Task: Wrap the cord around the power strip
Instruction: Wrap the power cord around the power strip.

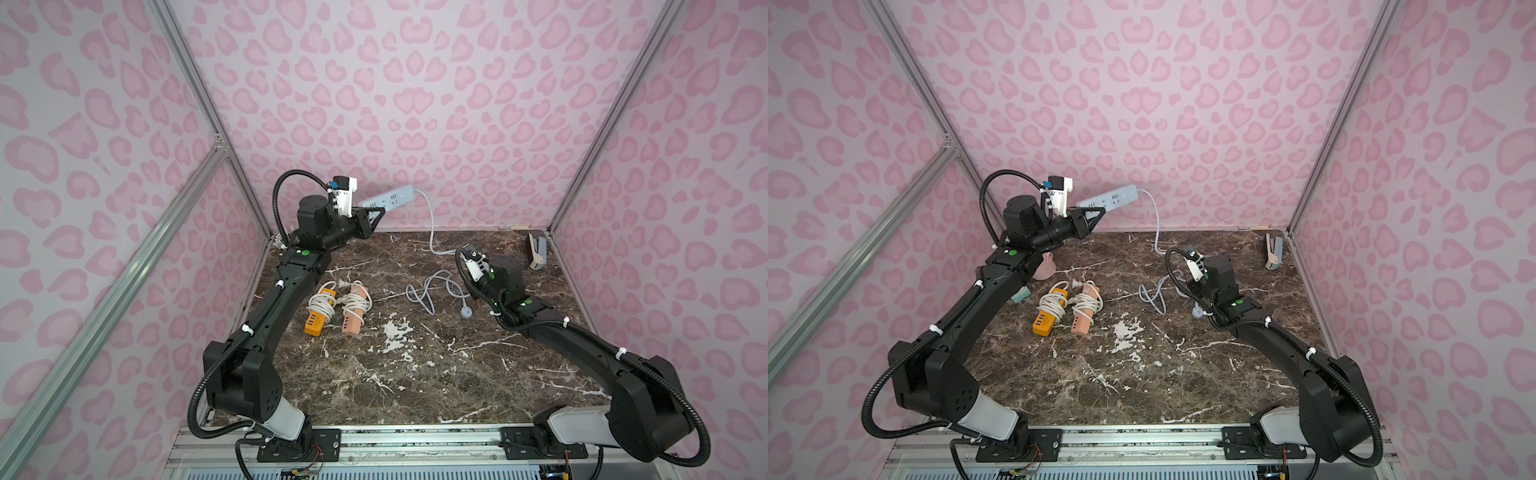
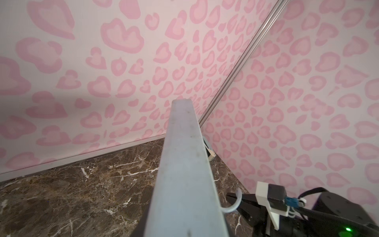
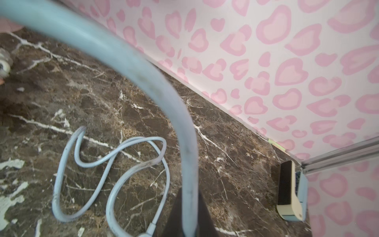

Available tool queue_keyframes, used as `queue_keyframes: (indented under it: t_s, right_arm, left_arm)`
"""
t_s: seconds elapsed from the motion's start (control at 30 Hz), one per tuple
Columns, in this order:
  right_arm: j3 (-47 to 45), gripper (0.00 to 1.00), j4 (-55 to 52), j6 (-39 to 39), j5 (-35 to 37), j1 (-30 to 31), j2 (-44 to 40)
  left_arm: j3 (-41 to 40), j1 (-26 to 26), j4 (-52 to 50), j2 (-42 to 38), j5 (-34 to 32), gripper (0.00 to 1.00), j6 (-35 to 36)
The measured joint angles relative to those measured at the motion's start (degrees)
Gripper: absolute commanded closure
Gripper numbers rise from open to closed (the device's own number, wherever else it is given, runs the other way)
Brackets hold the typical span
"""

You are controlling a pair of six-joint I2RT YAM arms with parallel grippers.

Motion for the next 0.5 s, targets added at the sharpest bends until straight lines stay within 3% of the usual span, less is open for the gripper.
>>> queue_keyframes:
  t_s: [0.2, 0.4, 0.5]
  right_arm:
    - [6.0, 1.00, -5.2, -6.9, 3.5, 6.7, 0.0]
    - [9.3, 1.00, -9.7, -15.5, -0.6, 14.1, -1.3]
    - [14.6, 1.00, -12.4, -18.0, -3.1, 13.2, -1.1]
  left_arm:
    - [-2.2, -2.6, -3.4, 1.0, -4.2, 0.97, 7.2]
    - [-2.7, -6.2, -5.4, 1.7, -5.3, 0.97, 14.4]
    - [-0.6, -8.3, -9.1, 3.5, -5.2, 0.97, 19.1]
